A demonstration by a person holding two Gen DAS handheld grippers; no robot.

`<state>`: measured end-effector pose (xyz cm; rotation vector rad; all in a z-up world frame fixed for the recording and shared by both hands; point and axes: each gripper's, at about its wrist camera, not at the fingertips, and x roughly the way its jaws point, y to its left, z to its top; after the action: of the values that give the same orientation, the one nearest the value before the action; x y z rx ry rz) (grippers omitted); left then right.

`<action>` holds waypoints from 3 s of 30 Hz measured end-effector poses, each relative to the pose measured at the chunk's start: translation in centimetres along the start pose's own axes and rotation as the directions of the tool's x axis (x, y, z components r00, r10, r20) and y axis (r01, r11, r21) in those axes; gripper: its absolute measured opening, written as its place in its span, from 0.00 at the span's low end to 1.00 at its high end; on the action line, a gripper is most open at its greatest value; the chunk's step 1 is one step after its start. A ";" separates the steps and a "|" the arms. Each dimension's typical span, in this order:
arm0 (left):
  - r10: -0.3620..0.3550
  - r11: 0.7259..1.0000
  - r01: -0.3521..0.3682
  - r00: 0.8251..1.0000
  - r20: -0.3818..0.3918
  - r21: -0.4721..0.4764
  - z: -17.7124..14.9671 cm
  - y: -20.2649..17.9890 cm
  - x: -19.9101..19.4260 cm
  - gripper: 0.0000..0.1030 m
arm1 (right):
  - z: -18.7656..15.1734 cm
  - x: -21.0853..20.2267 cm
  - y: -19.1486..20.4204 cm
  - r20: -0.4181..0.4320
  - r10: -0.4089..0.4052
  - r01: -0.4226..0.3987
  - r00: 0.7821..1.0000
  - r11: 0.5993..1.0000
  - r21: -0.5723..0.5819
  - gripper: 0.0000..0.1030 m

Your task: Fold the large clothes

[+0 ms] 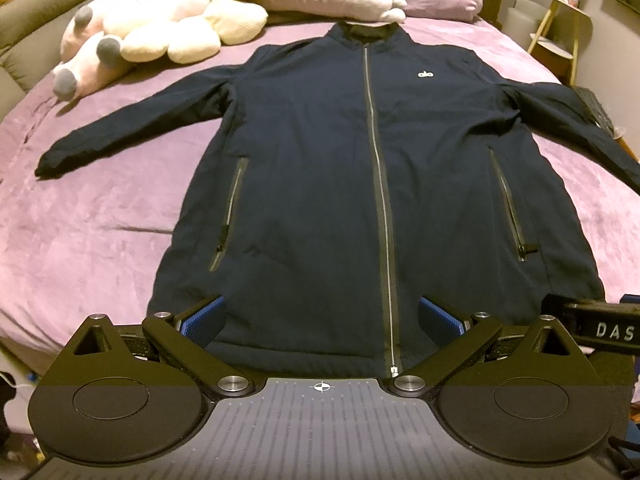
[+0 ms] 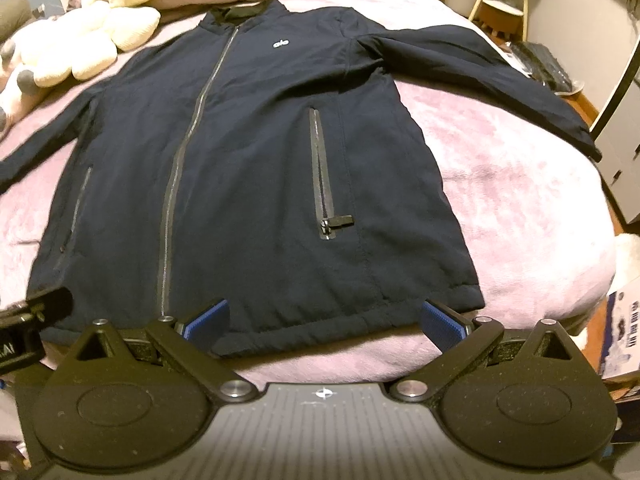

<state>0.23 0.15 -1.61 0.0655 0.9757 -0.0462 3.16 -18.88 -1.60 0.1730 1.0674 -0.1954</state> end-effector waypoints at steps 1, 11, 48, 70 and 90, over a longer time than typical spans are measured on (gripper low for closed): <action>-0.003 1.000 0.003 1.000 -0.005 0.000 0.0 0.0 0.1 1.00 | 0.0 0.1 -0.1 0.003 0.006 -0.006 1.000 1.000 0.007 0.98; -0.072 0.997 0.072 0.997 -0.008 0.004 1.1 -0.3 1.9 1.00 | 1.1 0.7 -3.5 0.190 0.232 -0.250 0.954 0.965 0.078 0.98; -0.115 0.968 0.129 0.991 0.075 -0.216 16.9 3.8 21.4 1.00 | 20.6 10.3 -23.8 0.593 -0.161 -0.185 0.789 0.858 0.479 0.11; -0.564 0.781 0.580 0.814 0.140 -0.231 24.2 -1.0 25.6 0.98 | 20.1 15.7 -6.7 0.344 0.313 -0.370 0.885 0.922 0.113 0.67; -0.552 0.805 0.555 0.830 0.077 -0.208 29.3 -6.0 31.0 0.07 | 17.1 20.8 -14.6 0.381 0.400 -0.545 0.834 0.705 0.453 0.47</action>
<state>41.38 -8.35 -11.17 -0.4342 0.9550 -0.4786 23.91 -38.62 -12.54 0.9209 0.6475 -0.0405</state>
